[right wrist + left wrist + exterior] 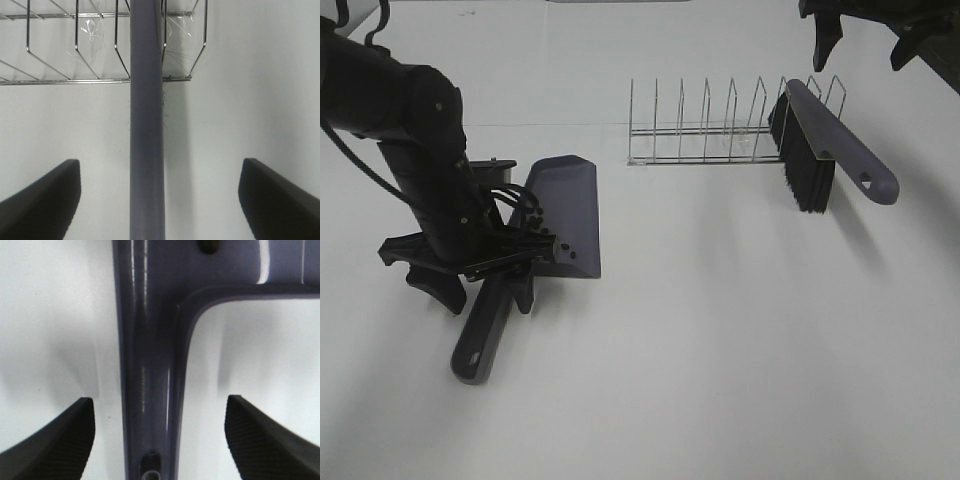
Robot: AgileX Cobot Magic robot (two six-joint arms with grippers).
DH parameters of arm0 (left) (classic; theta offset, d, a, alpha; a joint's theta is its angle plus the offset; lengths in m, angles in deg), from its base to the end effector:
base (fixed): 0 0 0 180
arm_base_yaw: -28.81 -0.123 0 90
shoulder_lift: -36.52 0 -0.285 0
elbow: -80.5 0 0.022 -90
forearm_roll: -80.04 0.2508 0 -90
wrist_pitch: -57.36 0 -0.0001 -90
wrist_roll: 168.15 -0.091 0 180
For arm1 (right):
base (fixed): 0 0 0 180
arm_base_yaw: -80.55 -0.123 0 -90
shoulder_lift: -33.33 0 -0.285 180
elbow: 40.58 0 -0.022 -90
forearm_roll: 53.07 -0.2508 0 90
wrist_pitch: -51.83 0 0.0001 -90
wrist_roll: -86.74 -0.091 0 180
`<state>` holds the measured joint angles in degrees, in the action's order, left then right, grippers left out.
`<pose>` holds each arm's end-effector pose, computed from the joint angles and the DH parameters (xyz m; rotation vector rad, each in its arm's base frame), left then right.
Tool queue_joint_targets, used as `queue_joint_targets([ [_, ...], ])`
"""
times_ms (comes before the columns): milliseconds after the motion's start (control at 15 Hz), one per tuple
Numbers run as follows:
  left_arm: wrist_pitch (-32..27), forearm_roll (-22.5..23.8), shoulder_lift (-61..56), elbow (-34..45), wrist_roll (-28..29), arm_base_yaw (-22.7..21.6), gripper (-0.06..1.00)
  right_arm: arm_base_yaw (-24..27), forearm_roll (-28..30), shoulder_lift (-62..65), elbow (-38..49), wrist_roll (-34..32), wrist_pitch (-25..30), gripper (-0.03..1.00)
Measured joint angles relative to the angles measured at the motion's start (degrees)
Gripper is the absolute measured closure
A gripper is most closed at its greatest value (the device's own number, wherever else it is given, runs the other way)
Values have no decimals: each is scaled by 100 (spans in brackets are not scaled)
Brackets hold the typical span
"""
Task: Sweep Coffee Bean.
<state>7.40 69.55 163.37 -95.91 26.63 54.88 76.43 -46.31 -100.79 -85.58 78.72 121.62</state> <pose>0.3322 -0.1767 0.1150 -0.1210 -3.0776 0.1982 0.4810 0.0246 0.2691 0.0661 2.7608 -0.1083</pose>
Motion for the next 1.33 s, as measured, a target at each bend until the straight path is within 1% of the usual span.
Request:
queue_joint_targets([
  [133, -395, 155, -235, -292, 0, 0, 28, 0, -57, 315, 0, 0, 6, 24],
  [200, -510, 344, -498, -407, 0, 0, 28, 0, -132, 498, 17, 46, 6, 24],
  [333, -825, 951, -1255, -516, 17, 0, 28, 0, -275, 1026, 361, 155, 0, 24],
  [400, -963, 1129, -1461, -516, 46, 0, 28, 0, -292, 1215, 521, 160, 0, 24],
  [533, -1633, 1805, -2286, -521, 367, 0, 28, 0, -292, 2040, 1283, 269, 6, 24],
  [600, -1845, 2023, -2710, -521, 476, 0, 28, 0, -292, 2429, 1742, 304, 6, 24],
  [667, -1902, 2131, -3426, -521, 521, 0, 28, 0, -292, 3042, 2378, 309, 6, 24],
  [733, -1908, 2137, -3696, -521, 539, 0, 28, 0, -292, 3266, 2641, 309, 6, 24],
  [800, -1925, 2160, -4687, -390, 550, 0, 28, 0, -321, 4091, 3701, 309, 6, 24],
  [867, -1931, 2160, -5151, -149, 556, 0, 28, 0, -355, 4589, 4291, 309, 6, 24],
  [1000, -1942, 2103, -6108, 504, 556, 0, 28, 0, -424, 5575, 5306, 309, 6, 24],
  [1200, -2005, 2011, -7540, 1811, 556, 0, 28, 0, -470, 6979, 6692, 309, -40, 24],
  [1267, -2005, 2000, -7786, 2045, 556, 0, 28, 0, -470, 7225, 6853, 309, -46, 24],
  [1333, -2017, 2000, -8228, 2458, 556, 0, 28, 0, -470, 7706, 7248, 309, -46, 24],
])
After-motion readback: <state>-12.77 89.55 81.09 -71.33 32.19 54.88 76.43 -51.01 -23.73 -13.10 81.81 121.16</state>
